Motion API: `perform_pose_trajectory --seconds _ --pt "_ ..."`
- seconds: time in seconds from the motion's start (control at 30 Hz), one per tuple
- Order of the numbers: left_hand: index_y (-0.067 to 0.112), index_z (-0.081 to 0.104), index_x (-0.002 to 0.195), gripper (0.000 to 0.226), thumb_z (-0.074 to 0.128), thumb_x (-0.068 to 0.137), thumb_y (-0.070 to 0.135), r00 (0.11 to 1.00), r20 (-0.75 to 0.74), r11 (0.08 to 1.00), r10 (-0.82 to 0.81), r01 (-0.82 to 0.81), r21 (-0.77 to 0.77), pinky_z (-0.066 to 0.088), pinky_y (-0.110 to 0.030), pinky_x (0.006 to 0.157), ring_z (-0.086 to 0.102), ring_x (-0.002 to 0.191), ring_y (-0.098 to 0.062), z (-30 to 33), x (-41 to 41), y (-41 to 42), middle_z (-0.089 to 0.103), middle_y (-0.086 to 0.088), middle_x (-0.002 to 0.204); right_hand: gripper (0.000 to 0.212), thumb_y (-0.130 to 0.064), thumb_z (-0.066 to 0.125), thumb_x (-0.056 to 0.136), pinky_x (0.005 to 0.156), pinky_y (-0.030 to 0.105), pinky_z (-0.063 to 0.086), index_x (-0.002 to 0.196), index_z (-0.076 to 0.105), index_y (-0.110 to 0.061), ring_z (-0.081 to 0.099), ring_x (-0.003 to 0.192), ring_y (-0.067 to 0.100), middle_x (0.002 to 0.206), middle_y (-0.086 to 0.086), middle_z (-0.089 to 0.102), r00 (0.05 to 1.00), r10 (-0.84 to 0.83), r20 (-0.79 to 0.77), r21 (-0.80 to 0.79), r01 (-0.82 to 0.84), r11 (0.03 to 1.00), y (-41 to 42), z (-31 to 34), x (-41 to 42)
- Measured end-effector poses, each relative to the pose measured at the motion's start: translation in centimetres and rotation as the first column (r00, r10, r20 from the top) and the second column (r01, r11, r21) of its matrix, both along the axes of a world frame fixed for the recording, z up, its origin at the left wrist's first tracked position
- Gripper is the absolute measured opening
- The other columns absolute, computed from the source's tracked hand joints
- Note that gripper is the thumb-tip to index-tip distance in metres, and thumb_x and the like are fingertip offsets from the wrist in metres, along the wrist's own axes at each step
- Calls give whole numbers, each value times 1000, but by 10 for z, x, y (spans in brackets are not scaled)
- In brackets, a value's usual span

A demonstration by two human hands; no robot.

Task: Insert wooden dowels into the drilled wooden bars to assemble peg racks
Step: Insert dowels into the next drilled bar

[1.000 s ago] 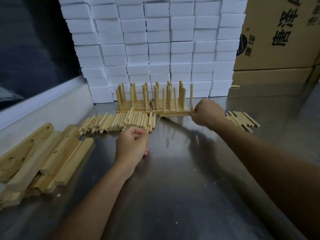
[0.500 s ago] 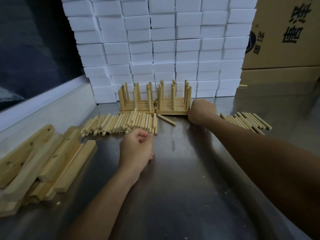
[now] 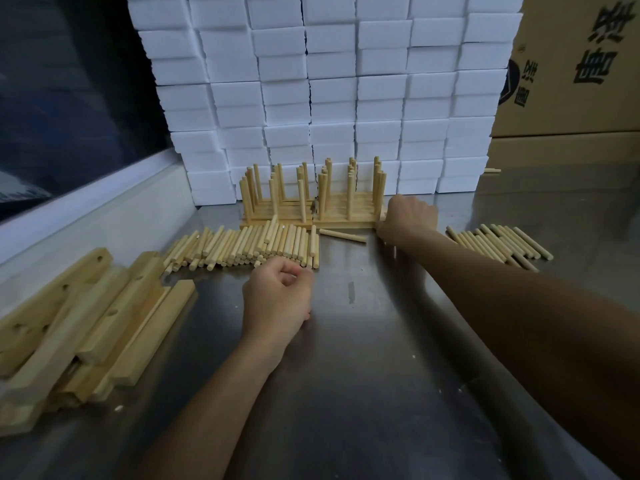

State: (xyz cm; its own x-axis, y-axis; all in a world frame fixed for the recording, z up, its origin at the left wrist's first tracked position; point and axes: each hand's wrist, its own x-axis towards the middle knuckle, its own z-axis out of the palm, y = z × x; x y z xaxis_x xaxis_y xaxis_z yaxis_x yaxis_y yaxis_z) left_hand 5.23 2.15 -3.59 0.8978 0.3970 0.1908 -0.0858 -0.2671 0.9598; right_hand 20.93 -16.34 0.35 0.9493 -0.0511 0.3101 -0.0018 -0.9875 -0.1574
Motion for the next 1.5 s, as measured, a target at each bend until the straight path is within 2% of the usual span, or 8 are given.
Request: perform_pose_trajectory --seconds 0.33,0.5,0.73,0.87,0.97,1.1,1.2,1.5 --pt "15 63 77 10 63 87 14 1000 -14 1000 10 -10 -2 46 -27 43 55 39 -14 1 0 -1 63 -3 57 20 -31 62 92 77 33 54 100 67 -14 63 85 18 94 2 67 959 282 -8 284 -268 920 35 -7 -22" --pt "16 63 76 12 63 87 15 999 -24 1000 23 -22 3 48 -29 48 56 40 -14 2 1 -1 63 1 54 17 -25 64 92 67 31 59 83 70 -13 66 69 15 75 2 69 958 281 -62 366 -240 899 52 -19 -42" --pt "13 64 80 13 59 91 11 999 -32 1000 11 -12 -18 48 -29 49 57 42 -12 5 -2 3 63 2 53 37 -40 58 97 49 19 41 68 67 -18 58 45 3 55 -5 63 947 318 -36 487 -261 833 51 -22 -87" --pt "13 65 83 13 57 93 10 999 -45 996 28 -31 -82 52 -28 48 60 45 -14 12 -7 4 65 -5 65 20 -36 59 97 55 15 39 81 66 -26 60 65 2 71 -12 62 930 366 -23 510 -304 804 35 -26 -108" --pt "21 61 78 16 59 93 15 998 39 964 52 -60 259 50 -30 52 62 56 -13 16 -15 6 63 1 63 18 -34 59 97 60 12 39 90 72 -23 59 73 1 75 -17 61 920 390 34 552 -343 760 25 -31 -119" --pt "21 61 85 9 58 92 25 950 197 606 241 -306 734 29 -34 78 52 71 -13 26 -22 23 61 5 78 17 -30 59 97 62 13 40 88 72 -24 59 74 1 75 -17 61 922 378 89 550 -362 753 21 -33 -126" --pt "19 64 106 25 58 89 37 884 27 403 468 -240 883 31 -47 97 52 109 -27 29 -23 35 61 -7 113 17 -30 59 97 65 17 44 91 73 -21 60 74 3 76 -15 62 920 380 99 521 -373 767 23 -32 -128" --pt "19 58 123 43 54 88 44 828 -191 441 527 -75 894 29 -54 103 45 127 -35 26 -25 33 49 -12 136 24 -28 60 97 59 25 48 75 68 -25 60 60 7 67 -6 65 957 236 166 741 -280 610 16 -28 -129"
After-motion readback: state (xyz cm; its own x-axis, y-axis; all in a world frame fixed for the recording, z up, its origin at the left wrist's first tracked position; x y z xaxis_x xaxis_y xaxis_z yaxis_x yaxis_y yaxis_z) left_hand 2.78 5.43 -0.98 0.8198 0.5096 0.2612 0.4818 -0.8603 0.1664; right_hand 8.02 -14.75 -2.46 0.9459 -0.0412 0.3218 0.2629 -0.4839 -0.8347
